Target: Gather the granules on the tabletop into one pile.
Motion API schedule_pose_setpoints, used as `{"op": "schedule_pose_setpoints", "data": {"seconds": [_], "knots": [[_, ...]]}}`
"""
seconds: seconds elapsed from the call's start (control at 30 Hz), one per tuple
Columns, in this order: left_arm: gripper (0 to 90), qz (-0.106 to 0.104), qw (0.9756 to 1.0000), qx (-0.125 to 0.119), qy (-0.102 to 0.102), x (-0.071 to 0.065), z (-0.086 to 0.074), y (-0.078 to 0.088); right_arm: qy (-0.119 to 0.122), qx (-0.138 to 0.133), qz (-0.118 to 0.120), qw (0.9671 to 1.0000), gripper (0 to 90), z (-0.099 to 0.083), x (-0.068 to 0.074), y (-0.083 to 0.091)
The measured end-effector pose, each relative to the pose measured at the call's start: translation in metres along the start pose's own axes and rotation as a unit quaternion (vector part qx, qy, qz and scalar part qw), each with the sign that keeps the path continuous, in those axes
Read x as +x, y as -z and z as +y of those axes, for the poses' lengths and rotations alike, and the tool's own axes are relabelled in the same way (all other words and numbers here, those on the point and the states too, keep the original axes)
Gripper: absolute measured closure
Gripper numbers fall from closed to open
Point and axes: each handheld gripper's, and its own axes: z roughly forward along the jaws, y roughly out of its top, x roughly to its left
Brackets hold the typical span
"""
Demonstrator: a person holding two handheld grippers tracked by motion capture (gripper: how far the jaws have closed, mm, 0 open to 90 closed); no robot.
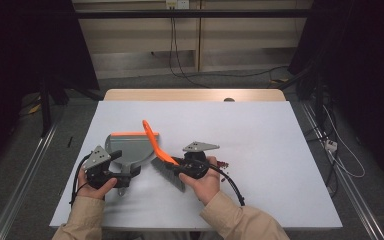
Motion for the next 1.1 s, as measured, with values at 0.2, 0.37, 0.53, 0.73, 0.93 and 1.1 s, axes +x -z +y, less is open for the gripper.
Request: {"op": "schedule_pose_setpoints", "data": {"seconds": [0.2,0.37,0.53,0.73,0.93,1.1], "knots": [[5.9,0.001,1.0000,-0.001,0.002,0.000,0.000,0.001,-0.031,0.012,-0.032,0.9990,71.2,0.002,-0.015,-0.002],[5.9,0.000,1.0000,-0.002,0.002,0.000,0.000,0.001,-0.039,0.015,-0.042,0.9982,71.0,0.002,-0.020,0.001],[5.9,0.000,1.0000,-0.001,0.000,0.000,0.000,0.001,-0.041,0.013,-0.056,0.9975,70.9,0.000,-0.025,0.008],[6.0,0.000,1.0000,0.000,-0.002,-0.001,0.000,0.000,-0.057,0.014,-0.063,0.9963,70.7,-0.003,-0.034,0.017],[5.9,0.000,1.0000,0.001,-0.003,-0.002,0.000,0.000,-0.061,0.015,-0.070,0.9956,70.6,-0.006,-0.039,0.026],[5.9,0.000,1.0000,0.002,-0.003,-0.002,0.000,-0.001,-0.067,0.014,-0.073,0.9950,70.5,-0.008,-0.044,0.032]]}}
